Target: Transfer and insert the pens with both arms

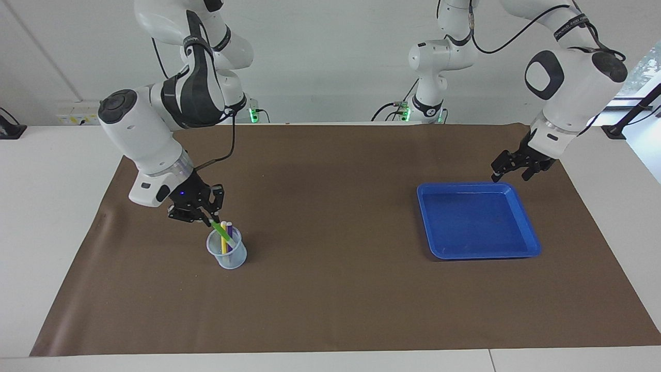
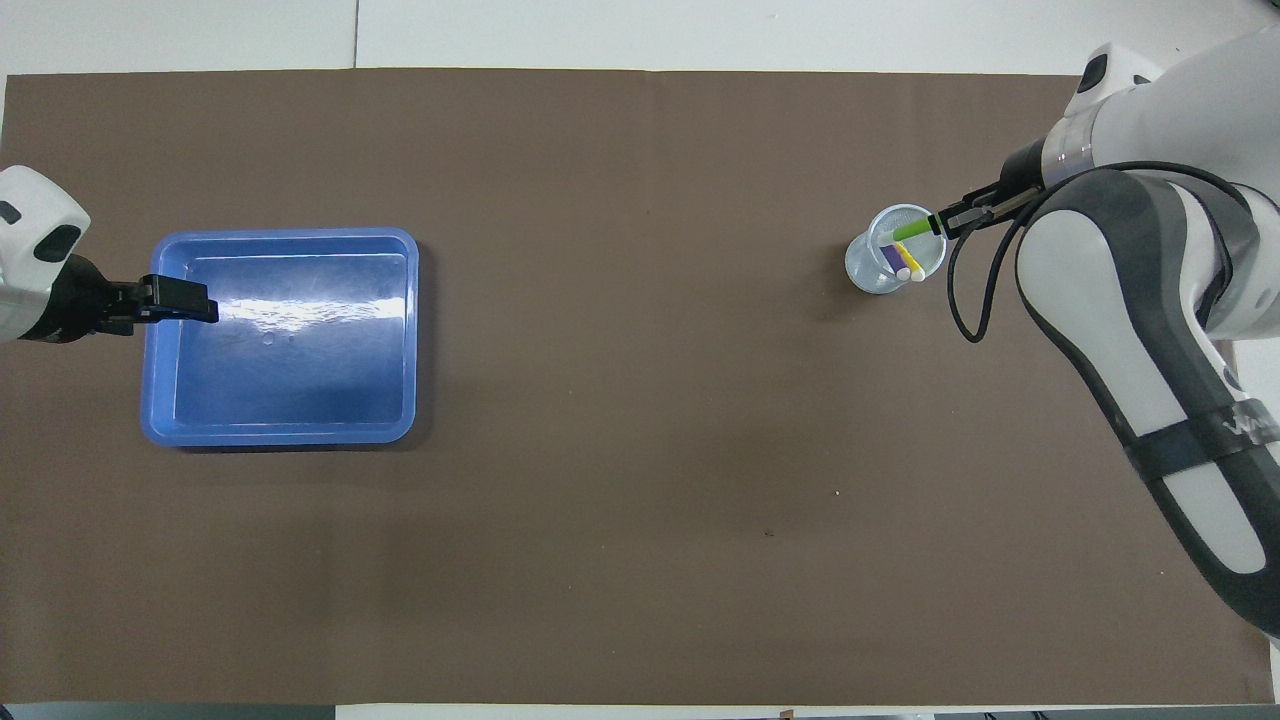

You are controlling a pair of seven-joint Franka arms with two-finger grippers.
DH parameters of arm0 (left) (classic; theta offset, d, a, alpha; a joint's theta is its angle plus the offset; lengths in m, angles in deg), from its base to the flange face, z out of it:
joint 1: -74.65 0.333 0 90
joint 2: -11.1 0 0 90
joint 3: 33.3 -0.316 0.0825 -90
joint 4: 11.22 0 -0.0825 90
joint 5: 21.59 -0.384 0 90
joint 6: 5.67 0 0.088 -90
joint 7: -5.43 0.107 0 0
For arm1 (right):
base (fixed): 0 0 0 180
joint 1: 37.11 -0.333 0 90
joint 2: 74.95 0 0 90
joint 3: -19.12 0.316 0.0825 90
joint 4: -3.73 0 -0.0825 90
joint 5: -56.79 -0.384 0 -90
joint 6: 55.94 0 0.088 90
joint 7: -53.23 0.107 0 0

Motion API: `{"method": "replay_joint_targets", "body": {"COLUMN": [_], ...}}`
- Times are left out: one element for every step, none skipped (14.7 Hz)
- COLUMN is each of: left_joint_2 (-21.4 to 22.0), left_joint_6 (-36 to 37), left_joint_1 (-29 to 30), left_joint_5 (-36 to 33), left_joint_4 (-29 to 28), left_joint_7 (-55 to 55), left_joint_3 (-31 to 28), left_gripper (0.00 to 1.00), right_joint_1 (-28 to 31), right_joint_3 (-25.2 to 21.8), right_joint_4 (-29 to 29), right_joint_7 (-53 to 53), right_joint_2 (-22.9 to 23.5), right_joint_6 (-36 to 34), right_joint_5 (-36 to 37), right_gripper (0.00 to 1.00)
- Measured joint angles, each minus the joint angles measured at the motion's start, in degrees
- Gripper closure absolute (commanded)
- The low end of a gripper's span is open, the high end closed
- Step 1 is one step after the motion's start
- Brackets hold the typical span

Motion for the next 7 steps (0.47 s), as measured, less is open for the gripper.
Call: {"method": "replay_joint_targets", "body": {"left_joint_2": [0.0,0.0,0.0,-0.1,-0.2,-0.5,-0.8], "left_joint_6": [2.3,4.4,6.6,8.7,10.8,12.9,14.7], "left_joint_1": [0.0,0.0,-0.1,-0.1,-0.1,-0.1,-0.1], "left_joint_5": [-0.4,-0.7,-0.8,-0.8,-0.9,-0.9,-0.9], "left_joint_4": [2.2,4.3,6.3,8.1,9.8,11.5,12.9], "left_joint_7": [0.1,0.1,0.2,0.2,0.3,0.3,0.4], "left_joint_3": [0.2,0.3,0.4,0.5,0.7,0.8,0.9], "left_gripper": [0.0,0.0,0.0,0.0,0.0,0.0,0.0], "right_joint_1": [0.0,0.0,0.0,0.1,0.3,0.4,0.5], "right_joint_3": [0.0,0.0,0.0,0.0,0.0,-0.1,-0.1], "right_joint_4": [-0.5,-0.7,-0.7,-0.6,0.0,1.3,3.3], "right_joint_7": [0.0,0.0,0.0,0.0,0.0,0.0,0.0], "right_joint_2": [-0.2,-0.2,-0.3,-0.4,-0.6,-0.8,-1.0], "right_joint_6": [0.4,0.4,0.4,0.2,-0.7,-2.4,-4.9], "right_joint_5": [0.0,0.0,0.0,-0.1,-0.4,-0.8,-1.0], "right_gripper": [0.03,0.0,0.0,0.0,0.0,0.0,0.0]}}
